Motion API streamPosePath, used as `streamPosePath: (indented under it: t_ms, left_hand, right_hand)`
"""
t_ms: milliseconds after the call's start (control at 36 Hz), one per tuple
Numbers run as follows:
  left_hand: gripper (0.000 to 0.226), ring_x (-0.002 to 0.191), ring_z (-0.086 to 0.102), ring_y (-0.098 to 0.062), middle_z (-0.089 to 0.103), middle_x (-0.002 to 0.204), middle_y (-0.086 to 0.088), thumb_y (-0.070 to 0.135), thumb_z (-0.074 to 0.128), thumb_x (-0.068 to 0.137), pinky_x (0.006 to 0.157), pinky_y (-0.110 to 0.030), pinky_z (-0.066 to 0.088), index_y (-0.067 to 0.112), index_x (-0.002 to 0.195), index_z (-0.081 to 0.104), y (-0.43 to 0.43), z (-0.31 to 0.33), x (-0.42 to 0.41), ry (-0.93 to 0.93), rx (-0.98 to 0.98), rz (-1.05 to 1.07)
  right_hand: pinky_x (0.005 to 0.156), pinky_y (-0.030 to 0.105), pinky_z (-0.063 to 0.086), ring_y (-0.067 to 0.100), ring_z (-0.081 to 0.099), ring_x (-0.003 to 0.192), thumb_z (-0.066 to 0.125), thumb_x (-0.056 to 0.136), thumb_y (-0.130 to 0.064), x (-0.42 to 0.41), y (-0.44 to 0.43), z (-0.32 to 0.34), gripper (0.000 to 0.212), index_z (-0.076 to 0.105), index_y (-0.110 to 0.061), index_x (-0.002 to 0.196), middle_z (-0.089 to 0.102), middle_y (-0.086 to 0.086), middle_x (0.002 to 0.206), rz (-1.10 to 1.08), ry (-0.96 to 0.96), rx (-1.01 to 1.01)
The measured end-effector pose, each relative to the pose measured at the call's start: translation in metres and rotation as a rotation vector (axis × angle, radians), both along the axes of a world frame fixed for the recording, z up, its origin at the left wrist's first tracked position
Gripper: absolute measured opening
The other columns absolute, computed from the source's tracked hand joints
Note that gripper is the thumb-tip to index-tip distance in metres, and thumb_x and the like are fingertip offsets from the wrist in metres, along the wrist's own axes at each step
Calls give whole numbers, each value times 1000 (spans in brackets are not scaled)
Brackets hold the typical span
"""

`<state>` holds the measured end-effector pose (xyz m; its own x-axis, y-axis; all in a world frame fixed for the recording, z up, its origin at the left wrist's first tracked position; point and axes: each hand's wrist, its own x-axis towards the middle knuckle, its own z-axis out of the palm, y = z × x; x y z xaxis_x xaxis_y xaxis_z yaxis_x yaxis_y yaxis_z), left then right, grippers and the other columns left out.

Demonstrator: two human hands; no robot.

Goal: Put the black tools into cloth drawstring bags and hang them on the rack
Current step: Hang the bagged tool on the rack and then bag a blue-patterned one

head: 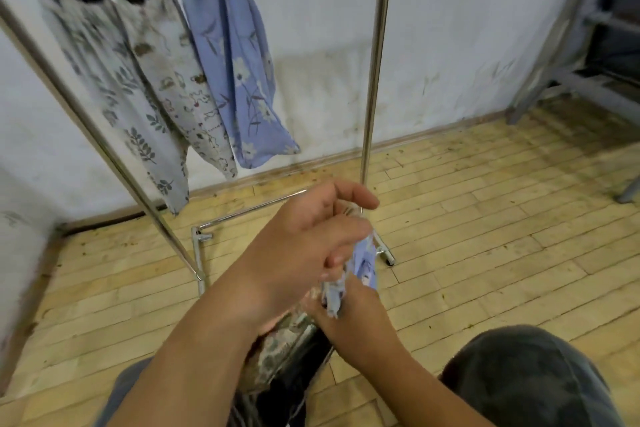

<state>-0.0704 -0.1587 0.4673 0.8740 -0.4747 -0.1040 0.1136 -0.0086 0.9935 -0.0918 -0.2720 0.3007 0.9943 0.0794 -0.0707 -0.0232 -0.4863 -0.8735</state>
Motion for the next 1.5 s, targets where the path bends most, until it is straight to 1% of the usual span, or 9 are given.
streamPosePath:
  t_ms: [139,278,417,611,972,1139,1250,1333,1500]
  left_hand:
    - [12,53,35,-11,42,67,6,13,66,96,51,-24,32,19,105,71,7,34,5,-121,158,-9]
    - [13,50,38,-8,43,69,0,7,61,100,50,-17,37,12,108,70,5,76,11,-210,223,-35]
    - [15,52,42,-6,44,75,-6,10,62,100,54,-22,41,22,104,72,8,127,18,-333,273,-107]
    - [26,61,44,-12,53,72,7,8,61,98,61,-27,43,28,109,72,22,205,47,-504,405,-82]
    - [26,75,51,-21,58,85,3,14,53,102,65,-34,48,34,113,65,40,272,152,-694,667,193]
    - [22,54,55,3,59,86,5,14,58,99,62,-17,45,32,110,65,45,276,207,-741,652,303]
    - [17,67,58,-18,65,93,-5,16,63,98,64,-33,54,29,108,65,57,275,234,-763,700,400]
    - [17,74,66,-26,70,89,-7,13,67,95,67,-39,60,29,100,67,63,270,254,-816,740,480]
    - [7,74,58,-7,60,81,13,18,77,91,60,-8,38,23,90,73,60,255,283,-953,885,517]
  right_hand:
    - [116,33,38,-1,35,145,70,65,-84,-9,-10,51,112,7,-57,154,29,-41,153,71,120,223]
    - [88,-3,40,-43,27,115,77,85,-43,-18,-27,107,91,1,-71,128,15,-56,135,274,119,357]
    - [99,13,48,-11,49,134,81,85,-42,-1,-36,151,84,30,-53,150,48,-33,149,279,16,439]
    - [80,10,49,-11,68,97,54,87,-53,53,-22,254,39,79,-27,101,76,-25,97,168,-138,430]
    - [99,46,57,20,73,103,65,94,-48,164,-19,318,27,80,-25,95,79,1,100,-47,-306,431]
    - [61,34,46,24,50,61,64,97,-42,209,-1,330,38,70,-8,82,57,19,68,-98,-385,466]
    - [46,17,34,15,36,52,61,100,-40,236,9,329,40,68,-4,83,43,7,61,-136,-332,502]
    - [46,15,35,12,35,49,59,101,-41,256,16,325,41,70,-5,84,43,5,59,-156,-320,522]
    - [60,23,47,23,57,78,55,103,-42,277,28,309,40,75,-10,90,71,14,85,-203,-224,604]
